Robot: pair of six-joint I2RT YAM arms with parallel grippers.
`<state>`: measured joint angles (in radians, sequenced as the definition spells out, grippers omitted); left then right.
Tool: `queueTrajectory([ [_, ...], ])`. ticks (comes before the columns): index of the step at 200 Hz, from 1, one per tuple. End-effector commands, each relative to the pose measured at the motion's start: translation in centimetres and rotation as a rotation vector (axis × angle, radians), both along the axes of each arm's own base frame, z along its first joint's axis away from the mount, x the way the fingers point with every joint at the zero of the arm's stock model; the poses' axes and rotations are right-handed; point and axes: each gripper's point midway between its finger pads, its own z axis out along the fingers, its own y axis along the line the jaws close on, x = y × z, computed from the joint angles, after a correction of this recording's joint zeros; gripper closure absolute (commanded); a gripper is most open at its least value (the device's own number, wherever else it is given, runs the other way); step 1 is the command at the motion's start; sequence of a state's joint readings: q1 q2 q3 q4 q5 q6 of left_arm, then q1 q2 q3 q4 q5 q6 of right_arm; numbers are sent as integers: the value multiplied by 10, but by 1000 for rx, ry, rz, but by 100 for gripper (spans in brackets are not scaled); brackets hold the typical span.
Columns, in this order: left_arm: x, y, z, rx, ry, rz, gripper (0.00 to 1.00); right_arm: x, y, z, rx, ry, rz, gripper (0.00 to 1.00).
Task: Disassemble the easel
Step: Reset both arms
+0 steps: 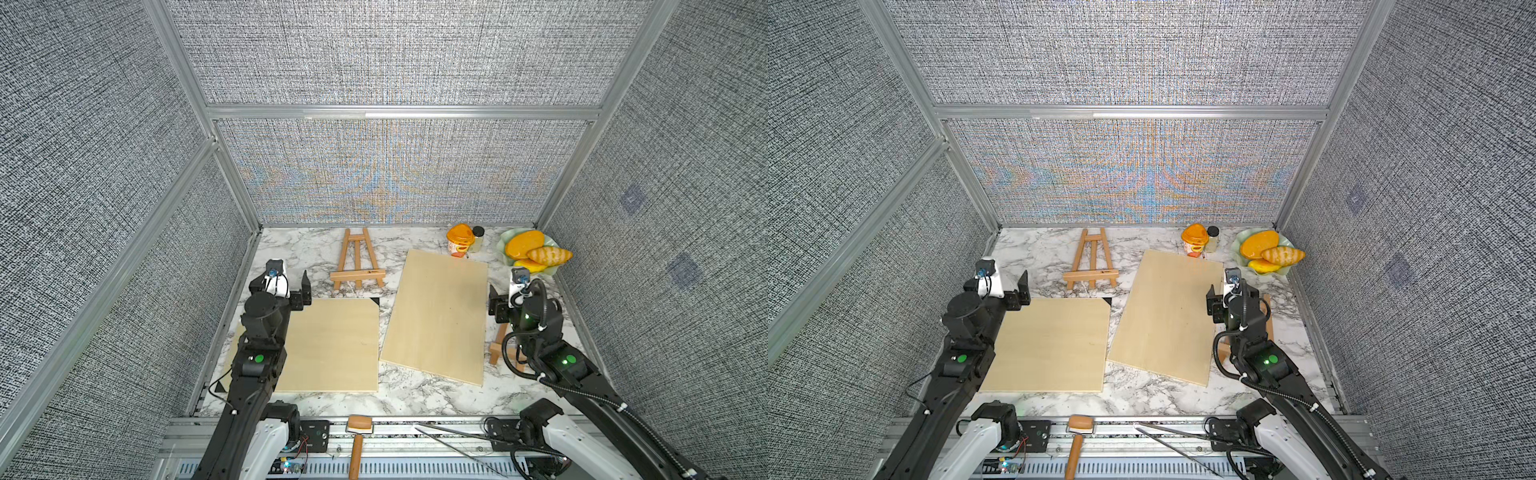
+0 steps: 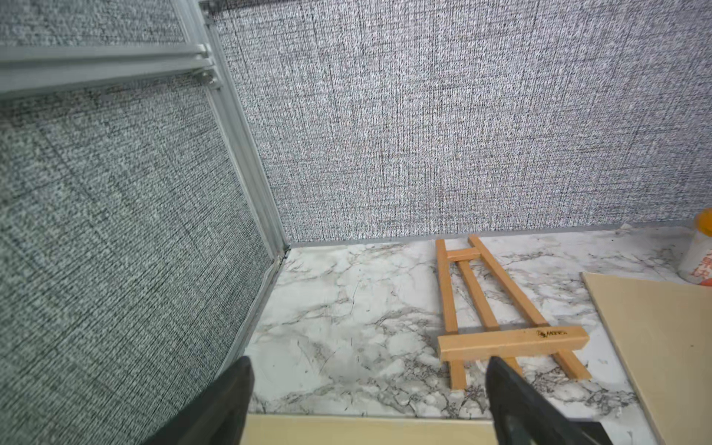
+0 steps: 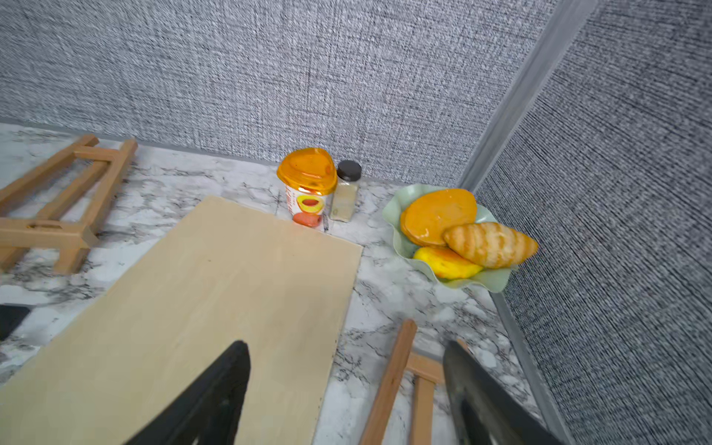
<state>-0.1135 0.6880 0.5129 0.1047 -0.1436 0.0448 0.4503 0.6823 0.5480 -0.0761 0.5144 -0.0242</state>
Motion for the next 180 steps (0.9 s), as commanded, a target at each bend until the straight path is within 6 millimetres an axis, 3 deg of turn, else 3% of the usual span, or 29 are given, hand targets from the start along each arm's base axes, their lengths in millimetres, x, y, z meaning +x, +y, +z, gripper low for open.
queueTrajectory([
  [1,-9,17,-18,16,-3,93,1,-8,-32,-9,26,-43,-185,7],
  [29,-16,21,-54,40,13,108,1,-14,-54,-38,21,-62,-283,1],
  [72,-16,33,-69,-53,-67,189,1,-14,-77,-78,28,-117,-362,1],
  [95,-15,38,-94,-58,-71,224,1,-15,-89,-97,69,-154,-387,1],
  [120,-10,37,-121,-38,0,220,1,-4,-95,-103,104,-142,-385,1],
  [145,2,29,-118,-11,-4,175,1,13,-97,-108,100,-105,-361,1],
  [180,21,36,-116,-13,12,232,1,38,-101,-106,84,-120,-341,1],
])
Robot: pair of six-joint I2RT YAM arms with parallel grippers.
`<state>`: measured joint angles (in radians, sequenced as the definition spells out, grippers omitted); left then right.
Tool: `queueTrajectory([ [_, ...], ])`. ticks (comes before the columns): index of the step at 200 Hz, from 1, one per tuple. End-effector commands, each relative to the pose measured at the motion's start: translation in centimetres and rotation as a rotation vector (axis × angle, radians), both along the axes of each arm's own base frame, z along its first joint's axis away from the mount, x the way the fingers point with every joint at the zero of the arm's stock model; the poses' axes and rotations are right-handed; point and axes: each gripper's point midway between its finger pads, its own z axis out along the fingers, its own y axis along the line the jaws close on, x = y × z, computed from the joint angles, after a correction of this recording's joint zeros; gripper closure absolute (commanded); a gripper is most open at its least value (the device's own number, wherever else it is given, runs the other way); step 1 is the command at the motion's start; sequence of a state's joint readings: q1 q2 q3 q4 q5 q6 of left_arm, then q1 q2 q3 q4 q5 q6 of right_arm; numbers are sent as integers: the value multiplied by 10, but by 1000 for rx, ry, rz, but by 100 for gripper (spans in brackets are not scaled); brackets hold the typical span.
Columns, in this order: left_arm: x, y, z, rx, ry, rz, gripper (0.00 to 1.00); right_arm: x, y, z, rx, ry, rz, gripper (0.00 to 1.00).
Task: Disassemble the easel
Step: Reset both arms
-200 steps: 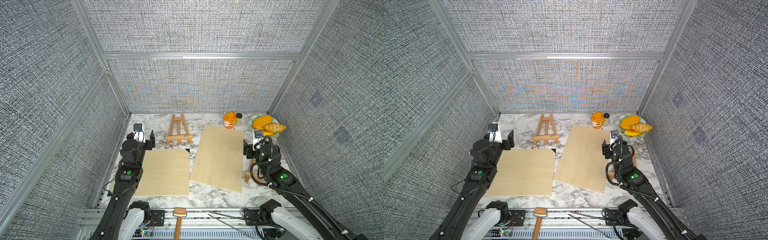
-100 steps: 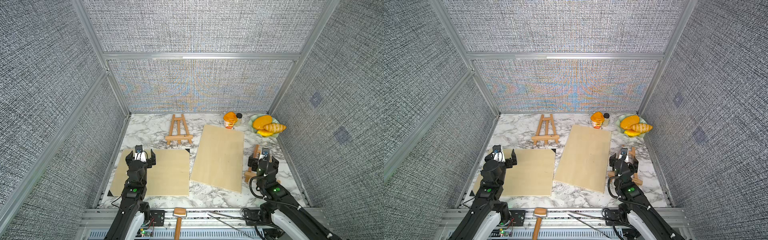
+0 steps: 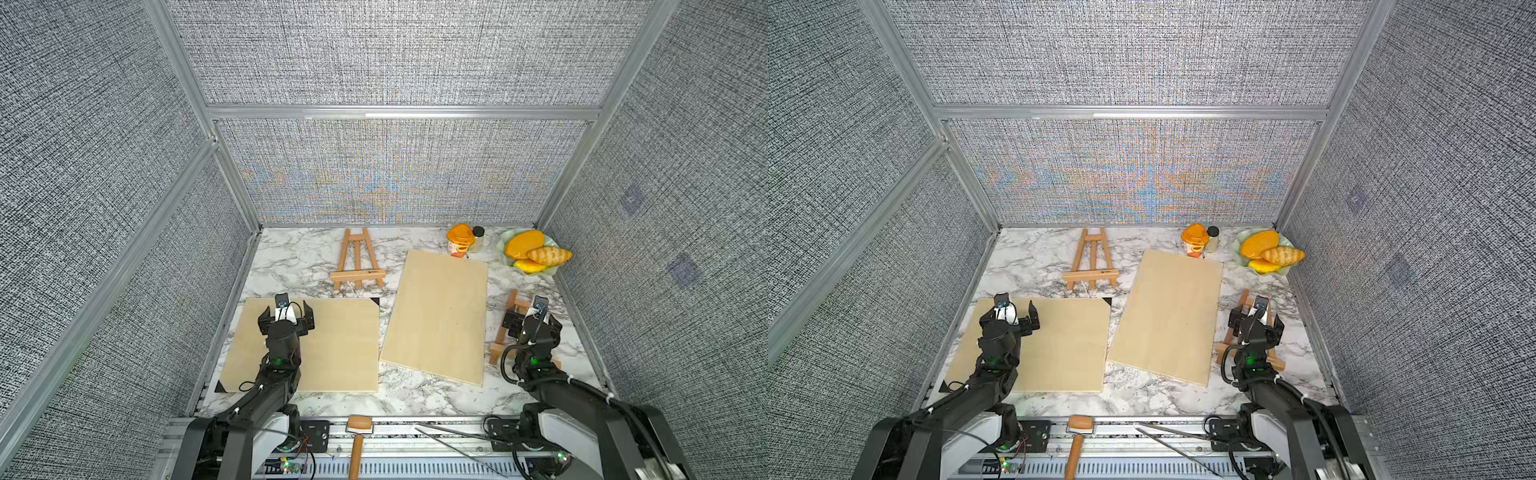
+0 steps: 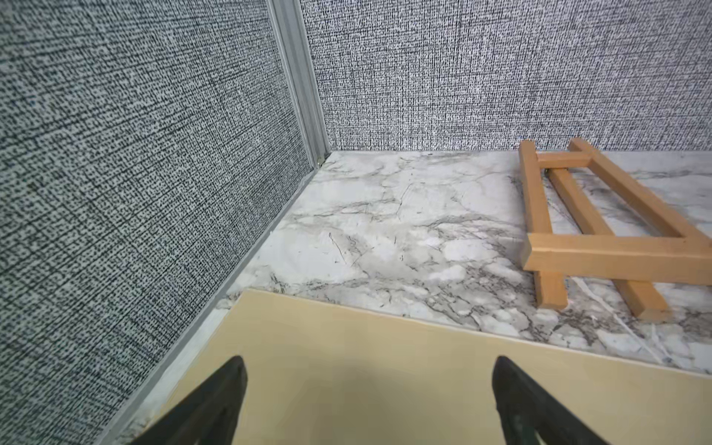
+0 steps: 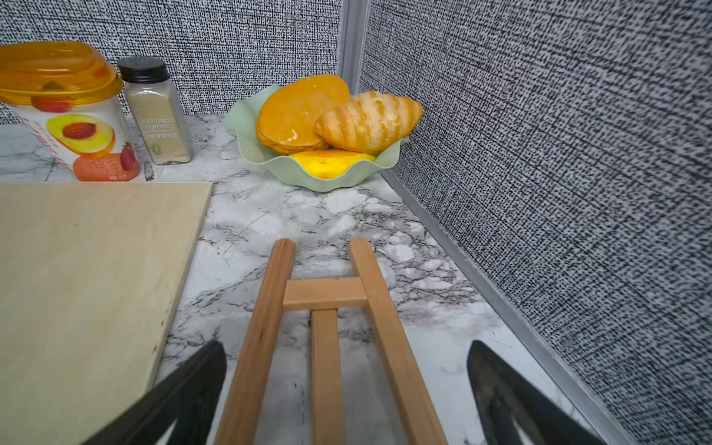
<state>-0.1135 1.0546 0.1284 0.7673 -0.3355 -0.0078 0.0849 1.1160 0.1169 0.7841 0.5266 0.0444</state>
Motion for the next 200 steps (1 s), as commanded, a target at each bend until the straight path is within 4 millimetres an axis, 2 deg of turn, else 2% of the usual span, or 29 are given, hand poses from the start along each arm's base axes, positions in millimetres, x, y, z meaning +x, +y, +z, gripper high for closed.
queueTrajectory([
  [1,12,5,18,0,-65,35,1,22,5,24,2,-109,50,1],
  [28,28,4,19,-2,-90,44,1,37,1,25,8,-107,49,1],
  [41,35,1,9,-15,-70,33,1,42,0,21,29,-73,59,1],
  [50,38,-1,3,-9,-69,17,1,43,-3,20,42,-76,53,1],
  [76,37,-1,11,20,-155,9,1,40,-11,18,93,-85,57,1],
  [102,38,-1,10,18,-150,8,1,36,-17,18,134,-109,61,1],
  [155,44,-1,6,3,-122,-7,1,57,10,17,151,-80,240,1],
  [200,45,-1,5,1,-119,-9,1,57,20,3,152,-158,294,1],
])
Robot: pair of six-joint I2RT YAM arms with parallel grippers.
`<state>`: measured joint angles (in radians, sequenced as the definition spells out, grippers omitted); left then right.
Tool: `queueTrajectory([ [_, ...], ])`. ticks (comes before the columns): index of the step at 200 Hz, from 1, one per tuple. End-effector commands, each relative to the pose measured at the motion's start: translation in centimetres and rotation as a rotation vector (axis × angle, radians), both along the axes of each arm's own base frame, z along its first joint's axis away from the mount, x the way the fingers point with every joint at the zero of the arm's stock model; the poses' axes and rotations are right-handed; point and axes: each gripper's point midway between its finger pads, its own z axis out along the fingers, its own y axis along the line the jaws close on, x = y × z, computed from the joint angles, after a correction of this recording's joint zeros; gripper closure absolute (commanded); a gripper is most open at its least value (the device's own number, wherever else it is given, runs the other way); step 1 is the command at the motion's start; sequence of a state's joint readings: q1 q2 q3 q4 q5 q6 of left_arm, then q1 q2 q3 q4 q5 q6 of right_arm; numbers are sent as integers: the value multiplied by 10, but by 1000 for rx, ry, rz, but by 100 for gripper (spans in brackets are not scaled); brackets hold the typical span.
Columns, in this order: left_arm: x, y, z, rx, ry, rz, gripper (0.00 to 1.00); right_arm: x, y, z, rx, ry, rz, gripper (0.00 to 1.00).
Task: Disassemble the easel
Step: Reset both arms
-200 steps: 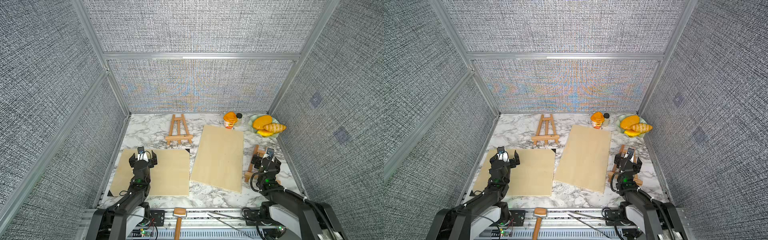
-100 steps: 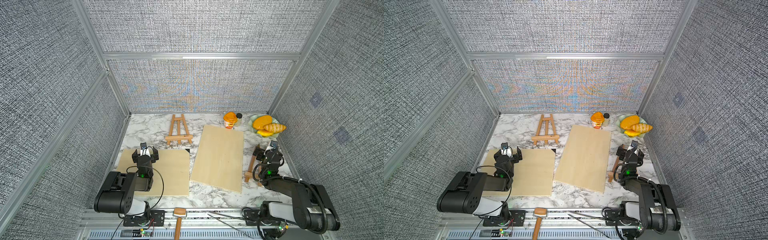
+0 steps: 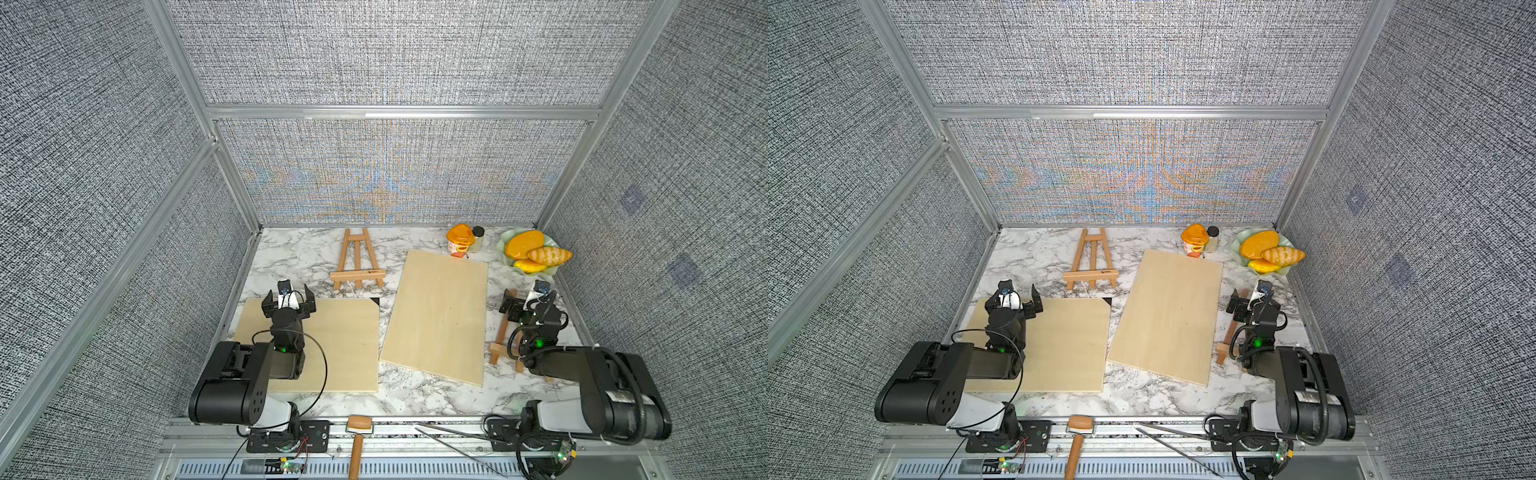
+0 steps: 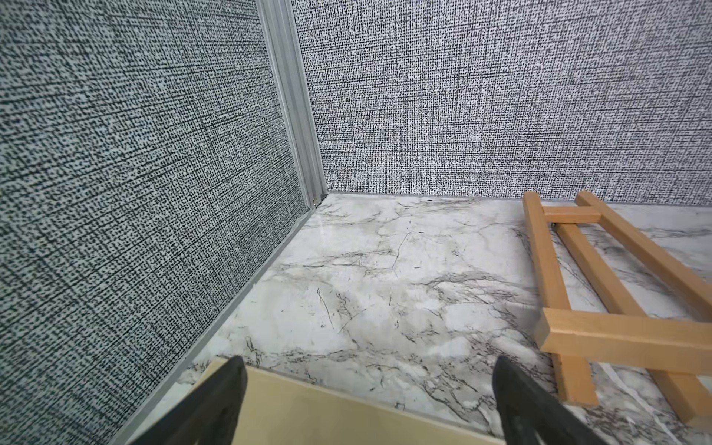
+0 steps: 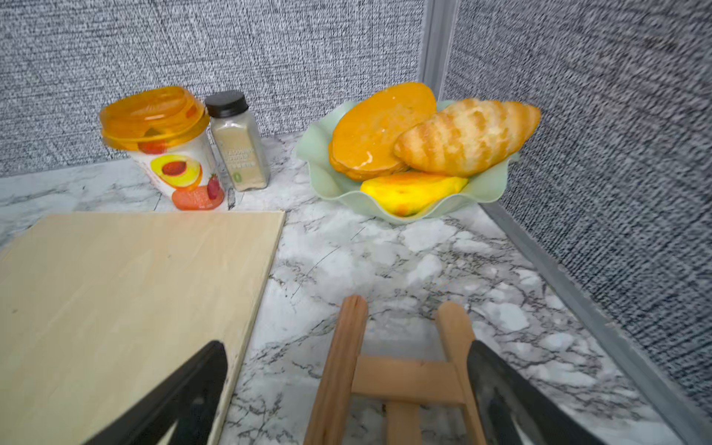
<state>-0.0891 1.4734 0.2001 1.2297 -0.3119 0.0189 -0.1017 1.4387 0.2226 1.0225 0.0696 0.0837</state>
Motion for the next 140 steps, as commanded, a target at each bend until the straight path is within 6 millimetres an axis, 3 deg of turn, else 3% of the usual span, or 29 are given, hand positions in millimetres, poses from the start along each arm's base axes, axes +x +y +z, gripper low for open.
queueTrajectory([
  [1,1,-1,2,-8,-11,-7,1,3,8,15,0,-132,42,1],
  [30,0,0,3,-9,-16,-6,1,1,2,9,11,-90,2,1],
  [74,0,0,3,-9,-15,-4,1,24,5,2,-18,-3,1,1],
  [140,1,0,2,-9,-12,-7,1,25,8,2,-46,0,-2,1],
])
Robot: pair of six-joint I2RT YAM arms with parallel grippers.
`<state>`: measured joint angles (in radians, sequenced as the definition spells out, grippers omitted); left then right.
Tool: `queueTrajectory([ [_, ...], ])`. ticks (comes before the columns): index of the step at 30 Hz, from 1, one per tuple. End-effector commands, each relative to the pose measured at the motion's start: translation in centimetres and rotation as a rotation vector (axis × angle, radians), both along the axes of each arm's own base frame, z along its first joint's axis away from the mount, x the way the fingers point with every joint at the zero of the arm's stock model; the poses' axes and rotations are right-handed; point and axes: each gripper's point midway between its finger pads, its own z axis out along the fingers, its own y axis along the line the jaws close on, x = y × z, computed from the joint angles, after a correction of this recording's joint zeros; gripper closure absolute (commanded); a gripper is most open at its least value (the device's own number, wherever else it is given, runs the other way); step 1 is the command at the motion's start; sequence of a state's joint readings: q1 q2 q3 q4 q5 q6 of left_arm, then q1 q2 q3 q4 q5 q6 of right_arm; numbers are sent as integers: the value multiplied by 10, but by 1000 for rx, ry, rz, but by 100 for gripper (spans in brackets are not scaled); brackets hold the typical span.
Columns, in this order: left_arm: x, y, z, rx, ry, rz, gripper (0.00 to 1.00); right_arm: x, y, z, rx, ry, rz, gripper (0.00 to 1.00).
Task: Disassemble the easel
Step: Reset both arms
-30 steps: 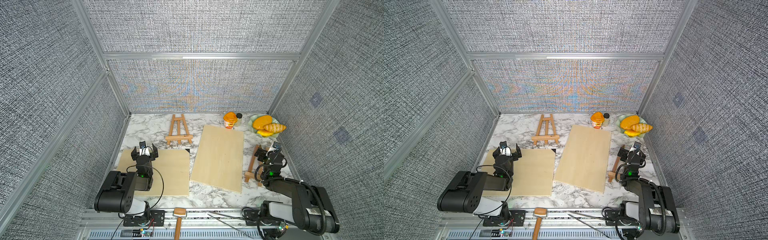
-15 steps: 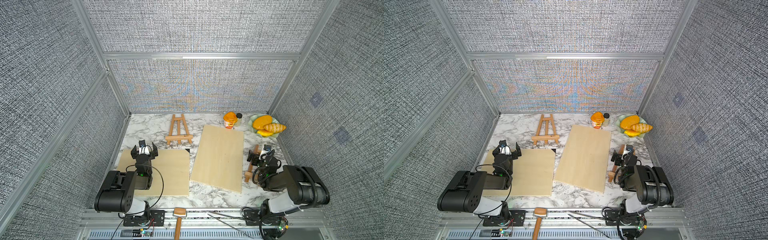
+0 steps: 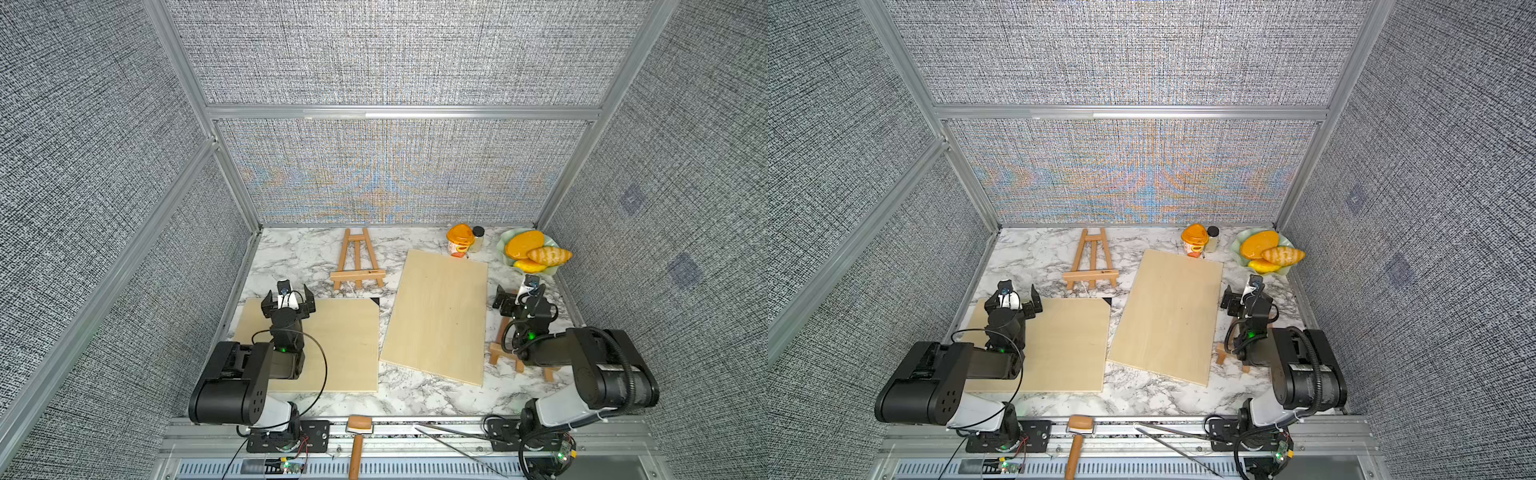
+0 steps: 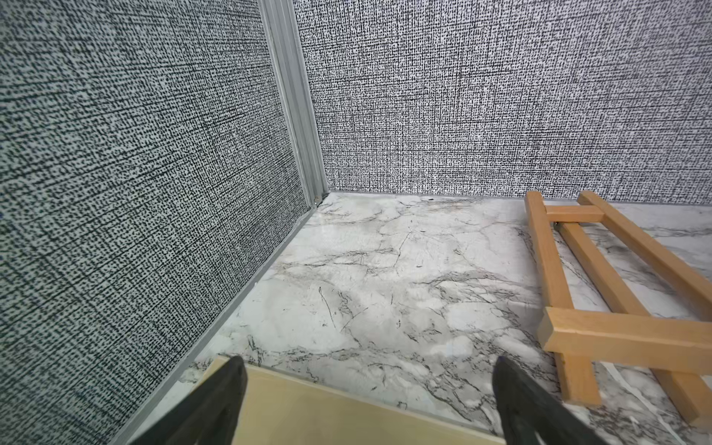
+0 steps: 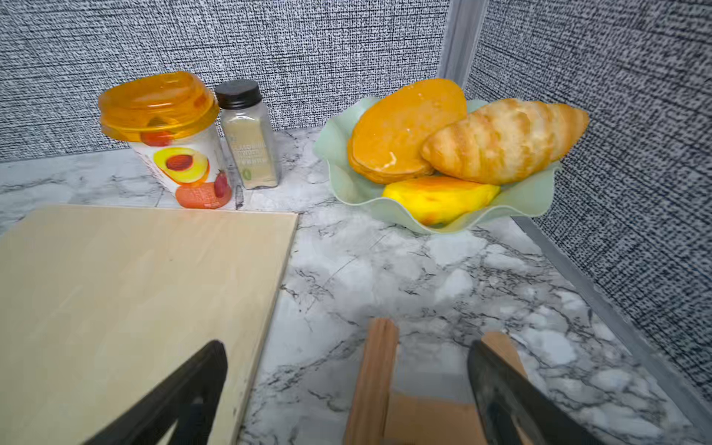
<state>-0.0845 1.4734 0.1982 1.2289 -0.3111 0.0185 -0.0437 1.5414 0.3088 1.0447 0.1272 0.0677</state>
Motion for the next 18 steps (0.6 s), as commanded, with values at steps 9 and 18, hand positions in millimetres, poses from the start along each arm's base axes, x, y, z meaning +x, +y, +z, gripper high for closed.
queueTrajectory([
  [9,3,-2,2,-7,-7,-11,1,0,-1,1,-15,-1,-9,1],
  [18,-2,-6,0,-5,-41,-58,1,0,-1,1,-15,1,-8,1],
])
